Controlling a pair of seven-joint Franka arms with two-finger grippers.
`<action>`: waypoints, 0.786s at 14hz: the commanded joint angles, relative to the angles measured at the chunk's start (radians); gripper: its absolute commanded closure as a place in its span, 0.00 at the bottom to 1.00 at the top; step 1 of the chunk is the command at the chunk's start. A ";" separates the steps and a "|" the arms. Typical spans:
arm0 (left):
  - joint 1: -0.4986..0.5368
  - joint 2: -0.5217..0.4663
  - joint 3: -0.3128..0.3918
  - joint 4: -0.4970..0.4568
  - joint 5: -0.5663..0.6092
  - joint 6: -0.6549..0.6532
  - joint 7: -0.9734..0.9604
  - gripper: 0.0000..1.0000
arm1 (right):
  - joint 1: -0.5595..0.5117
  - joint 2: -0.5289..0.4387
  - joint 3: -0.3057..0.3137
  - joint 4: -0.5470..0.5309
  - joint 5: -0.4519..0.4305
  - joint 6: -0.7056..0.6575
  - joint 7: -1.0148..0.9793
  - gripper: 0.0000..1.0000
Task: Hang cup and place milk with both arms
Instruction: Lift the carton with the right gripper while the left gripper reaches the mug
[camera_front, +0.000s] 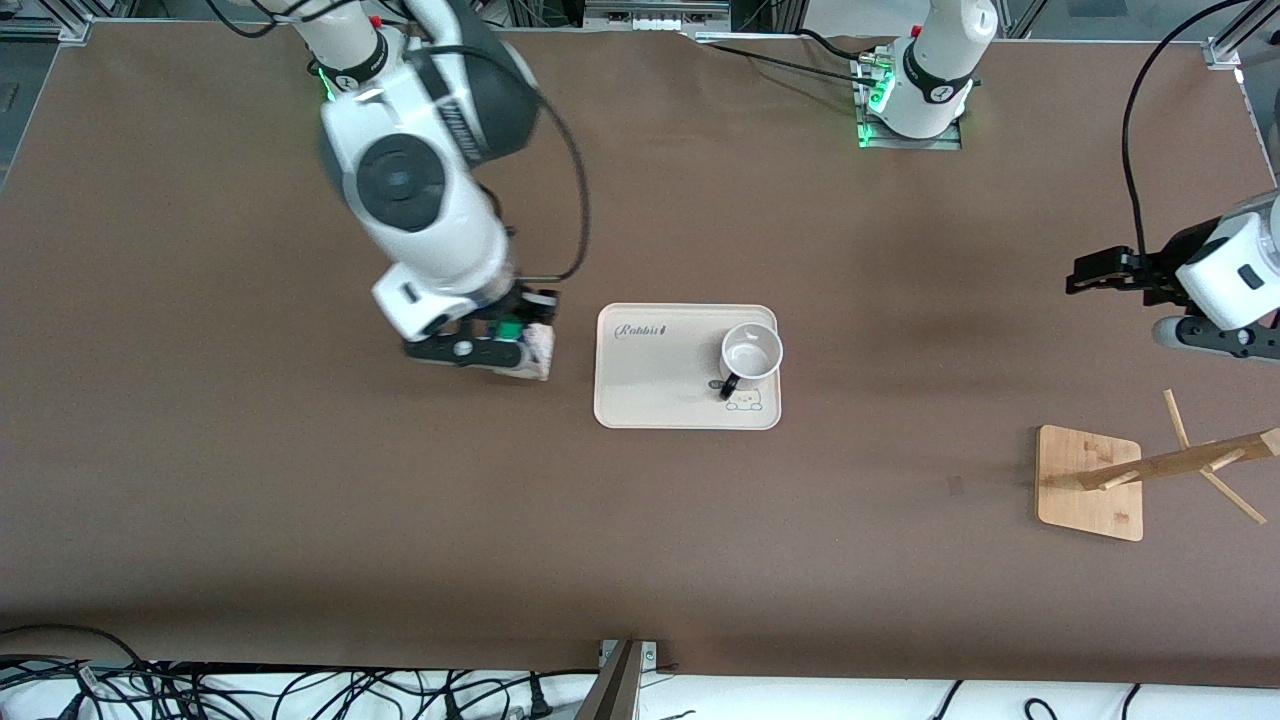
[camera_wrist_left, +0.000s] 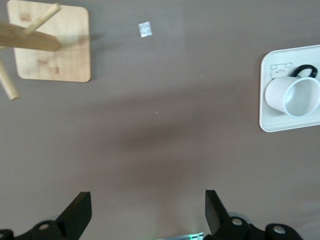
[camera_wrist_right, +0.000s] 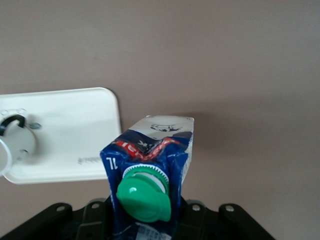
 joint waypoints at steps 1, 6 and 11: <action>-0.012 -0.001 -0.075 0.027 -0.017 -0.037 0.004 0.00 | -0.144 -0.068 0.014 -0.079 0.039 -0.066 -0.209 0.66; -0.041 0.052 -0.223 0.027 -0.036 -0.021 -0.003 0.00 | -0.222 -0.154 -0.134 -0.351 0.043 0.056 -0.559 0.66; -0.202 0.164 -0.260 0.030 -0.030 0.107 -0.172 0.00 | -0.222 -0.197 -0.185 -0.599 0.049 0.290 -0.641 0.63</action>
